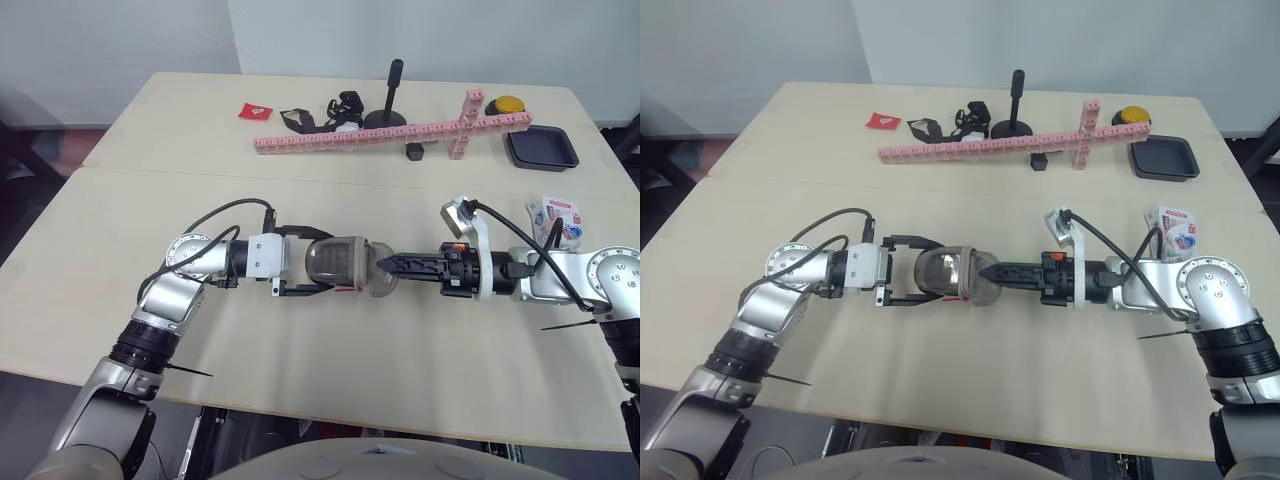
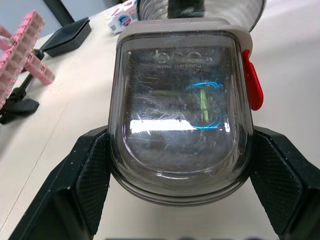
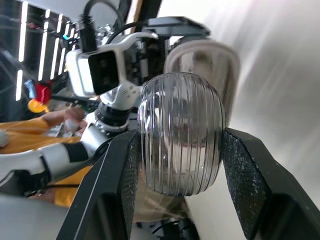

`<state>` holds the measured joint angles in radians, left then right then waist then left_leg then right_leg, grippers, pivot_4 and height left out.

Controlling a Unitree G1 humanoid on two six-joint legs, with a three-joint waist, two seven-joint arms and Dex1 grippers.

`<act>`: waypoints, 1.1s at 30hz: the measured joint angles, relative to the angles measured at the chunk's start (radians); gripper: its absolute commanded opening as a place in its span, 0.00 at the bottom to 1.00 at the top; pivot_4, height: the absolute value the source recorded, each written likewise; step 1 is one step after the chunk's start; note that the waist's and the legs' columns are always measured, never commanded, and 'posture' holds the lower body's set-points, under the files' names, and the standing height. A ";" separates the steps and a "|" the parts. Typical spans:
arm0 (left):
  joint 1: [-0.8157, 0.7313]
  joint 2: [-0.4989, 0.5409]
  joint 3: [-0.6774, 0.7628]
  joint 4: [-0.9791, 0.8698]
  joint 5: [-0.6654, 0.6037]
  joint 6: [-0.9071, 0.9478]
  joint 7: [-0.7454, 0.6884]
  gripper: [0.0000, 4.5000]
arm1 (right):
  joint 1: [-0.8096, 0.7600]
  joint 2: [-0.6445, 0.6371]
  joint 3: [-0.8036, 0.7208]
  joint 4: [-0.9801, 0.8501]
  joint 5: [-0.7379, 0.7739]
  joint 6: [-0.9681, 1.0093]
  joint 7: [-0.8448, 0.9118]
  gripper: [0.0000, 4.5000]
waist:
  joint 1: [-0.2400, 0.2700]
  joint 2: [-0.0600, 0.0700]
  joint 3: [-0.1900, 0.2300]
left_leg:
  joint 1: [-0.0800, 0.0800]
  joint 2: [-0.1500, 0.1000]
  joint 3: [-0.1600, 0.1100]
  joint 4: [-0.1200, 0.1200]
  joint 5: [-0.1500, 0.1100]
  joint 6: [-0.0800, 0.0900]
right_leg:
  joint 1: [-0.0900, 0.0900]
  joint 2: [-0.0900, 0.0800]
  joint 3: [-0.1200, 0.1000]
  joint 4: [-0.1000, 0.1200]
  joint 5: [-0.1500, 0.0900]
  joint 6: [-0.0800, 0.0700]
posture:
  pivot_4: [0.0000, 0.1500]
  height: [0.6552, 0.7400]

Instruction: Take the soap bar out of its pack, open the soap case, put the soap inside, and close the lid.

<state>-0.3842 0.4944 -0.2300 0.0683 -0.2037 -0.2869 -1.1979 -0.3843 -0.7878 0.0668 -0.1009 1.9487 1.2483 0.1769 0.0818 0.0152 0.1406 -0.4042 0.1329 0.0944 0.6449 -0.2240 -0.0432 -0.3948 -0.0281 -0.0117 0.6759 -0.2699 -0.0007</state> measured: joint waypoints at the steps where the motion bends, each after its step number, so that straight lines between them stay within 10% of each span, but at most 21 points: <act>1: 0.000 0.001 0.000 0.000 0.000 0.000 0.000 0.77 | 0.000 -0.003 0.000 0.000 0.000 0.001 0.004 0.45 | 0.000 0.000 0.000 | 0.000 0.000 0.000 0.000 0.000 0.000 | 0.000 0.000 0.000 0.000 0.000 0.000 | 1.00 0.92; 22: 0.026 0.017 0.003 -0.006 0.000 0.021 0.006 0.77 | 0.121 -0.416 -0.206 0.185 -0.235 0.100 0.070 0.45 | 0.022 0.000 0.000 | -0.001 0.000 0.000 0.000 0.000 0.000 | 0.001 0.000 0.000 -0.004 0.000 0.000 | 1.00 0.92; 33: 0.026 0.016 0.003 -0.003 0.002 0.020 0.005 0.77 | 0.038 -0.345 -0.222 0.211 -0.449 0.151 -0.002 0.45 | 0.022 0.000 0.000 | -0.001 0.000 0.000 0.000 0.000 0.000 | 0.001 0.000 0.000 -0.003 0.000 0.000 | 1.00 0.92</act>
<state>-0.3587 0.5109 -0.2271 0.0658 -0.2021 -0.2666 -1.1934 -0.3466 -1.1330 -0.1549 0.1106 1.5002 1.3995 0.1751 0.1041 0.0153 0.1406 -0.4051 0.1331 0.0946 0.6450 -0.2241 -0.0430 -0.3936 -0.0276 -0.0116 0.6726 -0.2699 -0.0006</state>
